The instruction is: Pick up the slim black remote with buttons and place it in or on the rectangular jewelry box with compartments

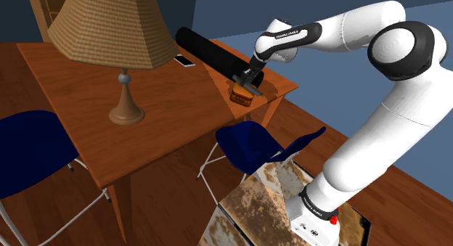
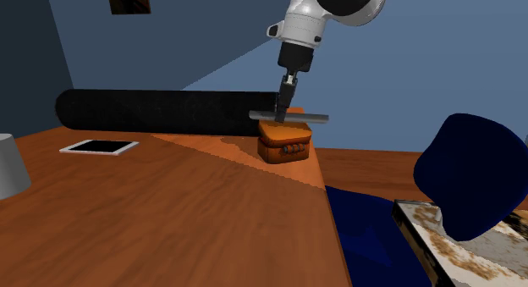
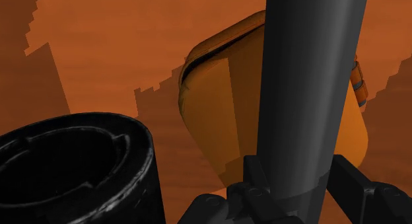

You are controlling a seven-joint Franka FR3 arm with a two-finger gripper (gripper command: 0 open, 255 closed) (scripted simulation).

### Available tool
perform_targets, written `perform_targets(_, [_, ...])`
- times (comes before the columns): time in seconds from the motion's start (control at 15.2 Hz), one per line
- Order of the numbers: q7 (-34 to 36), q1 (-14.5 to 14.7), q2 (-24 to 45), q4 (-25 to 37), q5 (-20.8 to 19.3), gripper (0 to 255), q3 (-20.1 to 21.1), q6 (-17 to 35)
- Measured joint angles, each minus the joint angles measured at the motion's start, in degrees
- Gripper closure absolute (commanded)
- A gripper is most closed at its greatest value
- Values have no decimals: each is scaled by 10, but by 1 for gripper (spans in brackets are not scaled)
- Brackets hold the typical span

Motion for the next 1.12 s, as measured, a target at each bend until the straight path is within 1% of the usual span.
perform_targets(0.07, [0, 0, 0, 0, 0, 255, 0, 0])
perform_targets(0.13, [0, 0, 0, 0, 0, 0, 0, 0])
perform_targets(0.53, [0, 0, 0, 0, 0, 0, 0, 0])
perform_targets(0.73, [1, -1, -27, 2, -3, 0, -1, -28])
perform_targets(0.86, [4, -1, -40, 14, -5, 0, -1, -53])
perform_targets(1.12, [4, -1, -46, 17, -5, 0, -2, -63])
